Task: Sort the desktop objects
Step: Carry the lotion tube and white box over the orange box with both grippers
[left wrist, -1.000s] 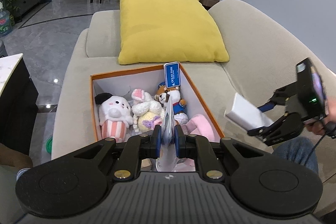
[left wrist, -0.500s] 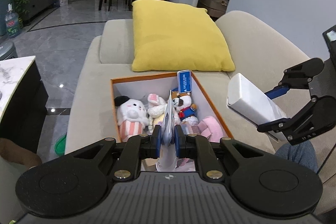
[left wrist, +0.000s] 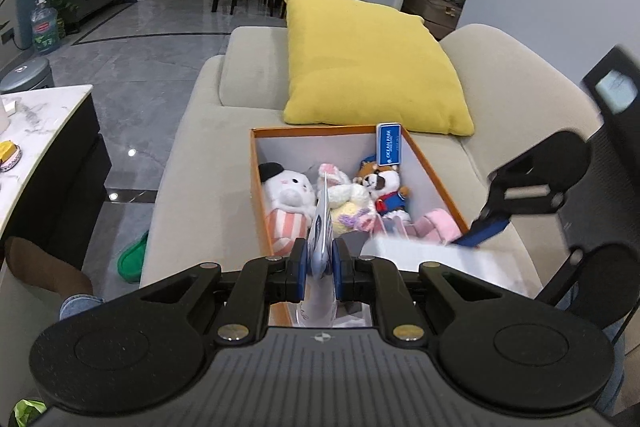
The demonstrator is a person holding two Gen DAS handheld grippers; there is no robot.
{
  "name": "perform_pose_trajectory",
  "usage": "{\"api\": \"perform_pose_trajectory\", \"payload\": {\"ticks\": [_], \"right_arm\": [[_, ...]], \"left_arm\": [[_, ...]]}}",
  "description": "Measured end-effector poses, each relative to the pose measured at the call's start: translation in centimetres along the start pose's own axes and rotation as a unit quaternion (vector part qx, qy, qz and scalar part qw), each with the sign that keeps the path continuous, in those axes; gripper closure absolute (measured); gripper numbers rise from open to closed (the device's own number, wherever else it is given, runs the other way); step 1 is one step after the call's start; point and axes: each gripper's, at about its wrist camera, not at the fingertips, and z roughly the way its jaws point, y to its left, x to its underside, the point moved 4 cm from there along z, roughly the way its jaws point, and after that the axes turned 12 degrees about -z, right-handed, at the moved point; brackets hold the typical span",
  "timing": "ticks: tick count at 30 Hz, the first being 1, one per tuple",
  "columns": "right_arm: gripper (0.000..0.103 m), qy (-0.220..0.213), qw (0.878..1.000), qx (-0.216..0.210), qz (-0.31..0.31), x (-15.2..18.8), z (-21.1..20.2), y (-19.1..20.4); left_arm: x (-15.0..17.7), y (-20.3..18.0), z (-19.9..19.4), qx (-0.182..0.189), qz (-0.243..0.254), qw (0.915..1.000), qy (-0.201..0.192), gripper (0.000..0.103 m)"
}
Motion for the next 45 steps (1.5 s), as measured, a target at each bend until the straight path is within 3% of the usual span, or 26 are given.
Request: {"api": "perform_pose_trajectory", "payload": {"ticks": [10, 25, 36, 45], "right_arm": [[0.040, 0.059, 0.993, -0.060, -0.081, -0.2, 4.2, -0.1], [0.040, 0.078, 0.980, -0.170, -0.068, 0.3, 7.7, -1.9], [0.040, 0.102, 0.975, -0.169, -0.101, 0.2, 7.9, -1.3], [0.039, 0.117, 0.972, -0.172, -0.113, -0.3, 8.0, -1.1]], "left_arm": [[-0.2, 0.4, 2.3, 0.015, 0.008, 0.9997, 0.016, 0.089], [1.1, -0.8, 5.0, 0.007, 0.053, 0.9975, 0.046, 0.089], [3.4, -2.0, 6.1, -0.027, 0.085, 0.9934, 0.073, 0.089], [5.3, -1.7, 6.8, -0.043, 0.067, 0.9937, 0.080, 0.089]]}}
